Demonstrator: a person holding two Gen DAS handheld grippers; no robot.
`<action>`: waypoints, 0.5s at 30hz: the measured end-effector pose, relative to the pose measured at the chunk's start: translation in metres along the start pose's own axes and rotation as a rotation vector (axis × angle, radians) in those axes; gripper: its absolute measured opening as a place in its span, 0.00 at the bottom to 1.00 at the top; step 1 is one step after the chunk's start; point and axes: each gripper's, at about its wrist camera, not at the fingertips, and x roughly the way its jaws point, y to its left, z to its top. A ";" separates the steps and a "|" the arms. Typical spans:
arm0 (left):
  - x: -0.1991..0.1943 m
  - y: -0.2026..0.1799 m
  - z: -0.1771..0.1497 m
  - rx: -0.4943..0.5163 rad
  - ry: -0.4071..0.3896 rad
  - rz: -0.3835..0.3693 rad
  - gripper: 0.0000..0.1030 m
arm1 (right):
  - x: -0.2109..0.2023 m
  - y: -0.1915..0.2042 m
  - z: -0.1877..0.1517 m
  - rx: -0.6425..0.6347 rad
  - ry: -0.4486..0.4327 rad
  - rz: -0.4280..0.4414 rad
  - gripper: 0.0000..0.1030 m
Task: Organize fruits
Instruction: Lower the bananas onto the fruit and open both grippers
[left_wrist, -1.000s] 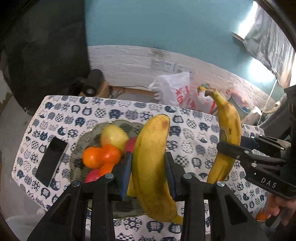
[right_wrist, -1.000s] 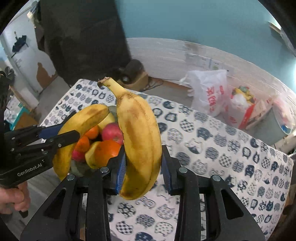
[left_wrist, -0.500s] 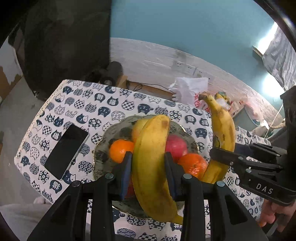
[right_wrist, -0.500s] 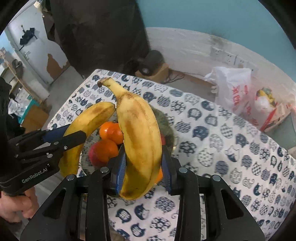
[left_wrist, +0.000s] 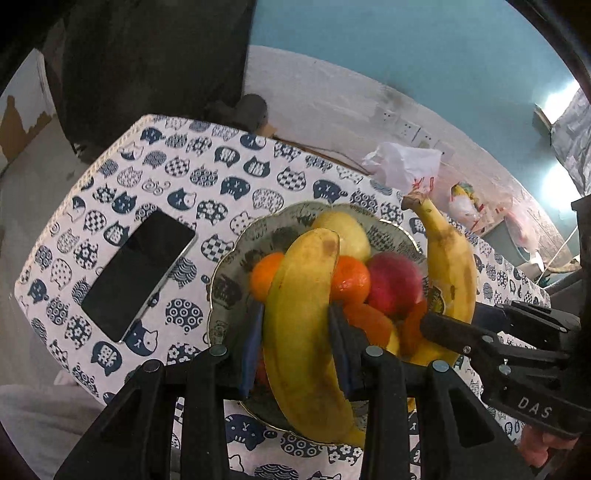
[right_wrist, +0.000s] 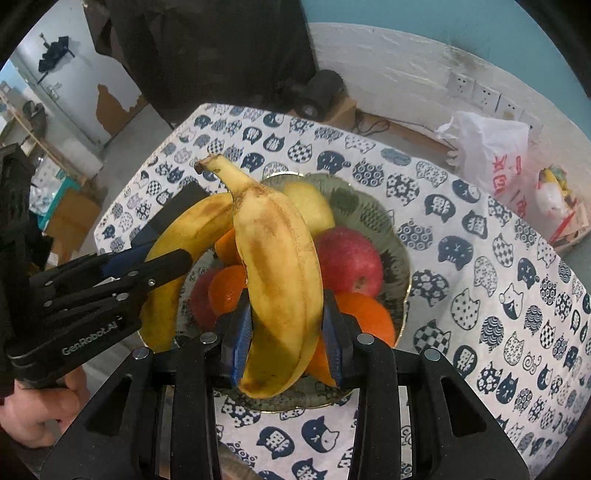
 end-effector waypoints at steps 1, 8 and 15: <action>0.002 0.000 -0.001 0.000 0.004 0.002 0.34 | 0.001 0.000 0.000 0.002 0.004 -0.001 0.33; 0.010 0.004 -0.004 -0.008 0.011 0.005 0.34 | 0.011 0.003 0.002 0.023 0.017 0.003 0.36; 0.003 0.004 -0.001 -0.011 -0.002 0.009 0.41 | 0.006 0.002 0.006 0.035 -0.002 0.014 0.38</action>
